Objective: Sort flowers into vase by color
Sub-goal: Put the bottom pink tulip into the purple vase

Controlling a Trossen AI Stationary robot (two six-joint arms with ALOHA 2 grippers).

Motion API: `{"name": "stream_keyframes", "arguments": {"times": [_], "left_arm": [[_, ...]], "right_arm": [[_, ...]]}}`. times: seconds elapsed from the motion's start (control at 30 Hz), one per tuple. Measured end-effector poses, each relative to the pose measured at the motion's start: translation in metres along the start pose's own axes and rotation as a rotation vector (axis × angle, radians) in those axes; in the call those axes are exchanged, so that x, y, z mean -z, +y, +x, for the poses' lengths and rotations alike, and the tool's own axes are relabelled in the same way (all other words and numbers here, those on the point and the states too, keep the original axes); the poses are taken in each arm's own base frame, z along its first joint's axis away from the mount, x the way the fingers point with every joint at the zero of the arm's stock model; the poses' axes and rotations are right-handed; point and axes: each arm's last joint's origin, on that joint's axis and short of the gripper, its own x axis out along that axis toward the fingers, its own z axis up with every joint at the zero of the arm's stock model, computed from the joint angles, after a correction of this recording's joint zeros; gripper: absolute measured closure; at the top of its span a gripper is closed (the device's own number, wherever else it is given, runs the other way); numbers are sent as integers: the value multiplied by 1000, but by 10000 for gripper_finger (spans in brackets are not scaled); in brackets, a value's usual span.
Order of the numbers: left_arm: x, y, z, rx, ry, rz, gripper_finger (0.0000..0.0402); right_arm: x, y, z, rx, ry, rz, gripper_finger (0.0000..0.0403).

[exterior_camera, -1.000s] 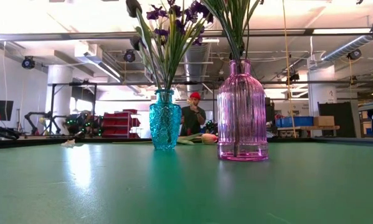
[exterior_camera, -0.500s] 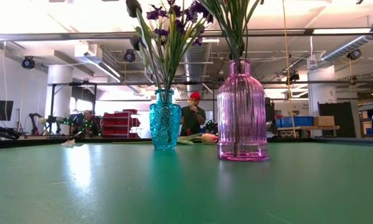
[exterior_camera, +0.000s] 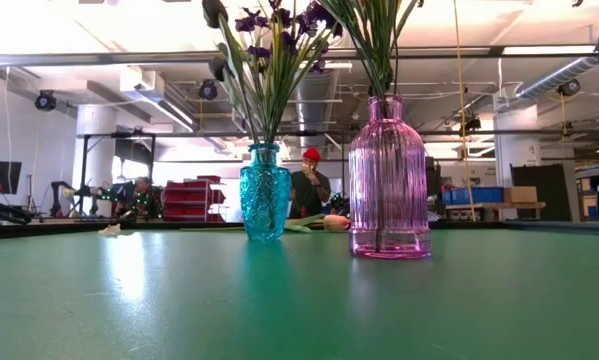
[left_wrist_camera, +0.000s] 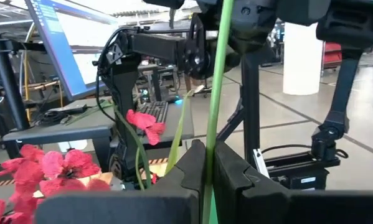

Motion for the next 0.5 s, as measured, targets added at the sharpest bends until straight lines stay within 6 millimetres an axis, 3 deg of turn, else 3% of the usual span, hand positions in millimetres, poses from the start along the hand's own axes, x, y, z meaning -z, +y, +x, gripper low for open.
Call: {"name": "stream_keyframes", "arguments": {"times": [0.33,0.5], "left_arm": [[0,0,0,-17,2,0,402],[-2,0,0,-16,-19,-16,399]], "right_arm": [[5,-3,5,-12,37,-26,383],[1,-8,4,-8,32,-26,391]]}}
